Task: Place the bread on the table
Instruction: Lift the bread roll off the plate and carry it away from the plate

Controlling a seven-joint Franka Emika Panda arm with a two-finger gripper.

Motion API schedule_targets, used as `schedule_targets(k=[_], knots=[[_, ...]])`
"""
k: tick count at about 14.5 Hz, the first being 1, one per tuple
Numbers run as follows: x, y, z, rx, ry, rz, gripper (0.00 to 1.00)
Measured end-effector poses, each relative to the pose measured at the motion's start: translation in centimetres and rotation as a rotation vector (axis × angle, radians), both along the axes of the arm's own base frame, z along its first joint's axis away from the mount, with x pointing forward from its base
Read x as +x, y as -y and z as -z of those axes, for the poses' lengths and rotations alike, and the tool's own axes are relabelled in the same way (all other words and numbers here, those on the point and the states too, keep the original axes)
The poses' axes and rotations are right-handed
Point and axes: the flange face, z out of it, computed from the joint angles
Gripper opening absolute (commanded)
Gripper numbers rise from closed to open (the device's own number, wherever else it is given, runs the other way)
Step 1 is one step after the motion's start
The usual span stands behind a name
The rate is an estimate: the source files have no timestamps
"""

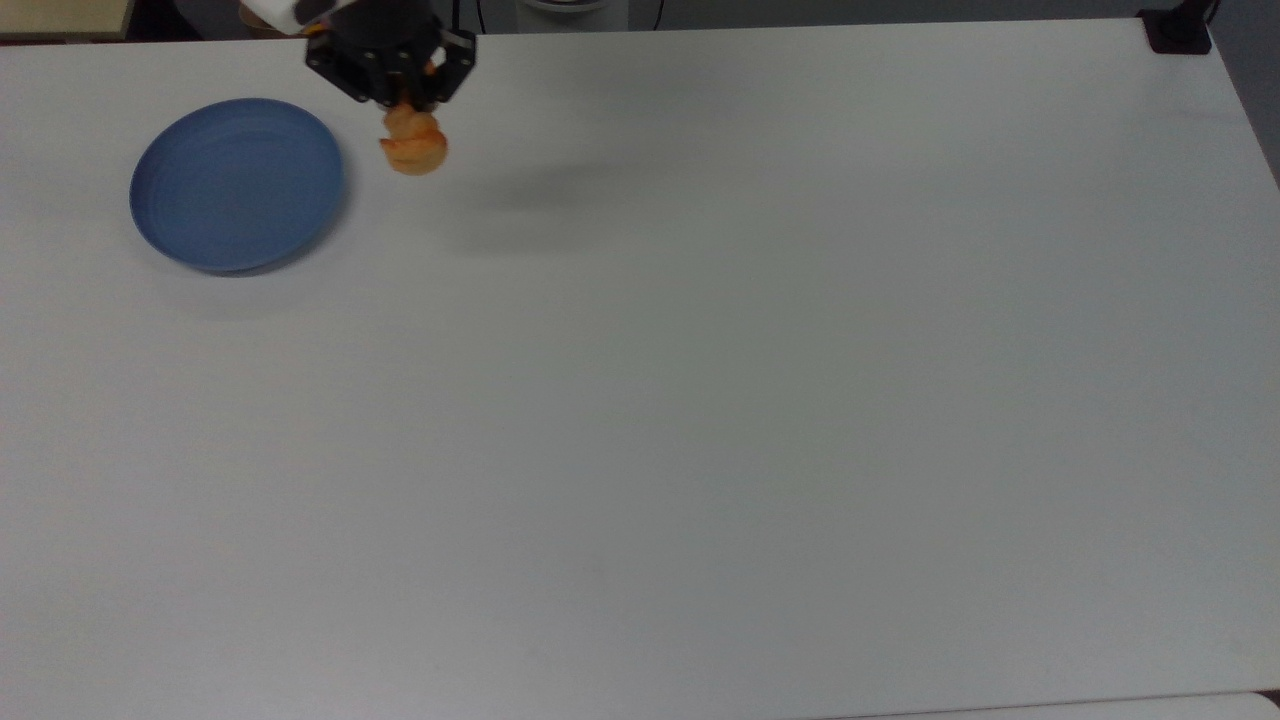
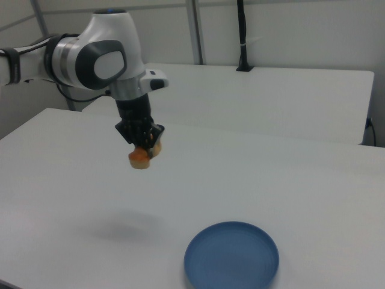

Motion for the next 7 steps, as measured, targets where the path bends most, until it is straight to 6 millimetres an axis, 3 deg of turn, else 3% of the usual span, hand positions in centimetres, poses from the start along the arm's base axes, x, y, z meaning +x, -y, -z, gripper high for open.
schedule_targets(k=[3,7], knots=[[0.1,-5.0,2.1,0.002,-0.038,0.007,0.0],[-0.6,-9.3,6.7,-0.004,-0.121,-0.006,0.0]])
